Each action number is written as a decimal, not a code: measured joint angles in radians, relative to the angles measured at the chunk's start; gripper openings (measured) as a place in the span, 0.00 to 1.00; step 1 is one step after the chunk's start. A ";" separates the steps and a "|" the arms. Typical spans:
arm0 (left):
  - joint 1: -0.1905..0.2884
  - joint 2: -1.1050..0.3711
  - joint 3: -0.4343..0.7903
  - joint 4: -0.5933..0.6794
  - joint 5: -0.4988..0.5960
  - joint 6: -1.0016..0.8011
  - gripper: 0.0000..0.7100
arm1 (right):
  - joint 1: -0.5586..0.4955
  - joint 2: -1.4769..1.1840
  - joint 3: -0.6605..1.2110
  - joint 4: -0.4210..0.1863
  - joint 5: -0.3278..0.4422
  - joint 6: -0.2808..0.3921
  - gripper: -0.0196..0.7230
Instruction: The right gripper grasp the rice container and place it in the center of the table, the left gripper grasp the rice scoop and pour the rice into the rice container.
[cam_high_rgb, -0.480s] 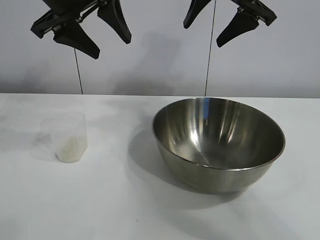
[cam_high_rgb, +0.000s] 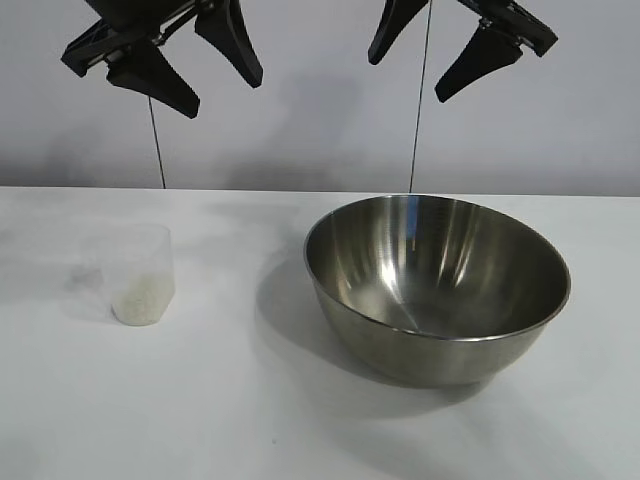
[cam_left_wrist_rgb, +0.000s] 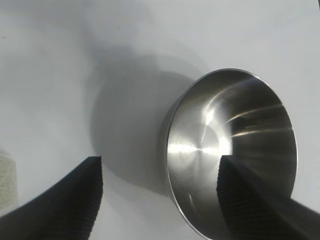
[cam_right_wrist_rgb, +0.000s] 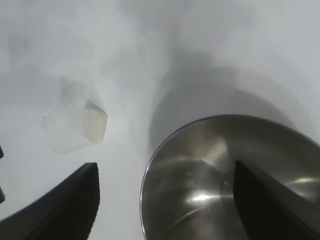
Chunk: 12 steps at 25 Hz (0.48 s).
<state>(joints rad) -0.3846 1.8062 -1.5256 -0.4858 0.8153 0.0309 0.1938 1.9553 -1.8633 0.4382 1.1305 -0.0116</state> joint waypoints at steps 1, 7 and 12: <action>0.000 0.000 0.000 0.000 0.000 0.000 0.67 | 0.000 0.000 0.000 0.000 -0.002 0.000 0.72; 0.000 0.000 0.000 0.000 0.000 0.000 0.67 | 0.000 0.000 0.000 0.000 -0.054 0.000 0.72; 0.000 0.000 0.000 0.000 0.000 0.000 0.67 | 0.000 0.000 0.000 -0.006 -0.072 0.000 0.72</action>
<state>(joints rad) -0.3846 1.8062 -1.5256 -0.4858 0.8153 0.0309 0.1938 1.9553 -1.8633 0.4323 1.0583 -0.0116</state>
